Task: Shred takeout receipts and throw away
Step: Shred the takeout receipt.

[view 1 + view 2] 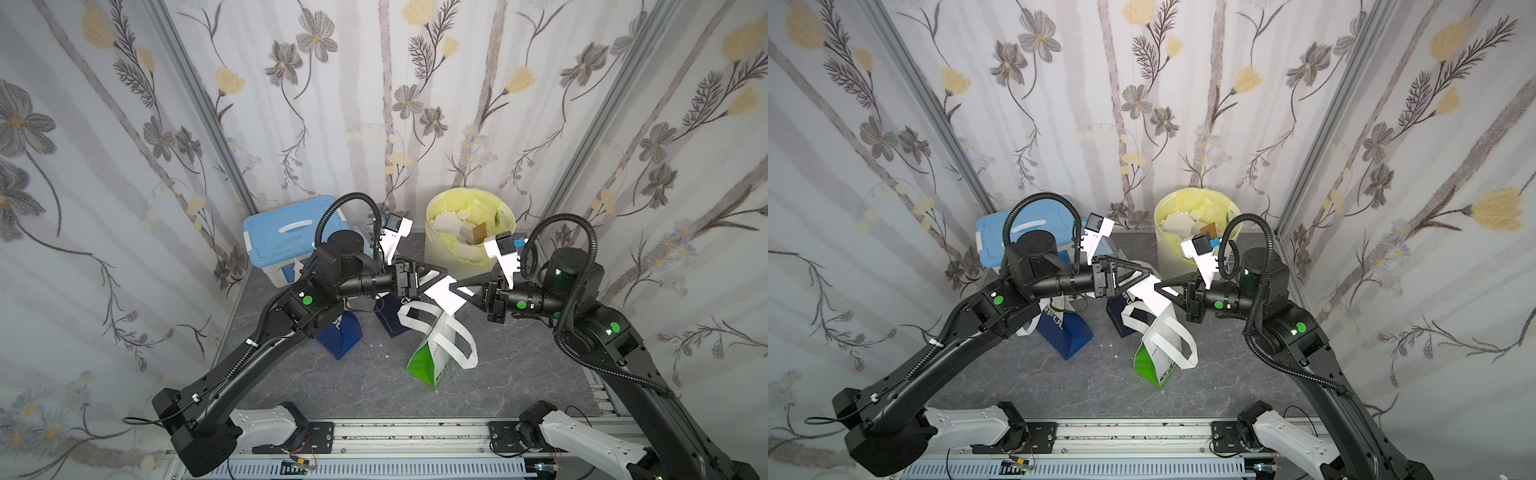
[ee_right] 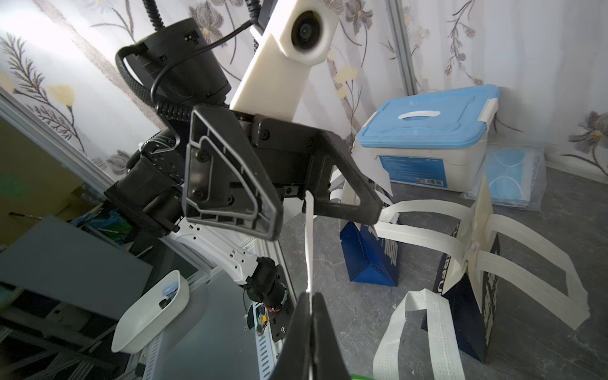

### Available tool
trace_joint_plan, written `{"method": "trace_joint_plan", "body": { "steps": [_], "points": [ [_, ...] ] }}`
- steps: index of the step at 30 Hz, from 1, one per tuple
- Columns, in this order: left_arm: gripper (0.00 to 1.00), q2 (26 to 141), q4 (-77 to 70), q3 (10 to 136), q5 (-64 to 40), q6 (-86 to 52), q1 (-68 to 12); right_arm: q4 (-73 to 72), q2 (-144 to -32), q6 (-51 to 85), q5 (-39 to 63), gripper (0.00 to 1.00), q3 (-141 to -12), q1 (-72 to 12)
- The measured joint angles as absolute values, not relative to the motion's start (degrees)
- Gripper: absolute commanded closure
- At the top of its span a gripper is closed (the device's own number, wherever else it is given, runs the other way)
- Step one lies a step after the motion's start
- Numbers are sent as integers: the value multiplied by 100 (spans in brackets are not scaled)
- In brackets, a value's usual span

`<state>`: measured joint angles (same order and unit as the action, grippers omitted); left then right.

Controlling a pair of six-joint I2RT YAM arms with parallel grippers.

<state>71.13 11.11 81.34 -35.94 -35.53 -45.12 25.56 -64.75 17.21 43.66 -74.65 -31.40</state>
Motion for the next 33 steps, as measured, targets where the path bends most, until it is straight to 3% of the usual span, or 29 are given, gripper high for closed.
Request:
{"method": "trace_joint_plan", "body": {
  "steps": [3,17,24,33],
  "points": [
    [43,7107,1079,8108,-3865,-3559,-4512,2685,-6635,1658,4552,100,-7592,-3140],
    [100,7183,760,8025,-4187,-3804,-4517,2998,-6954,1514,4757,100,-7850,-3144],
    [100,7225,915,8156,-3999,-3918,-4519,3242,-7017,1376,4484,100,-8097,-3179],
    [100,7671,2084,8626,-2663,-4403,-4619,3022,-6412,659,2226,100,-8187,-3828]
  ]
}}
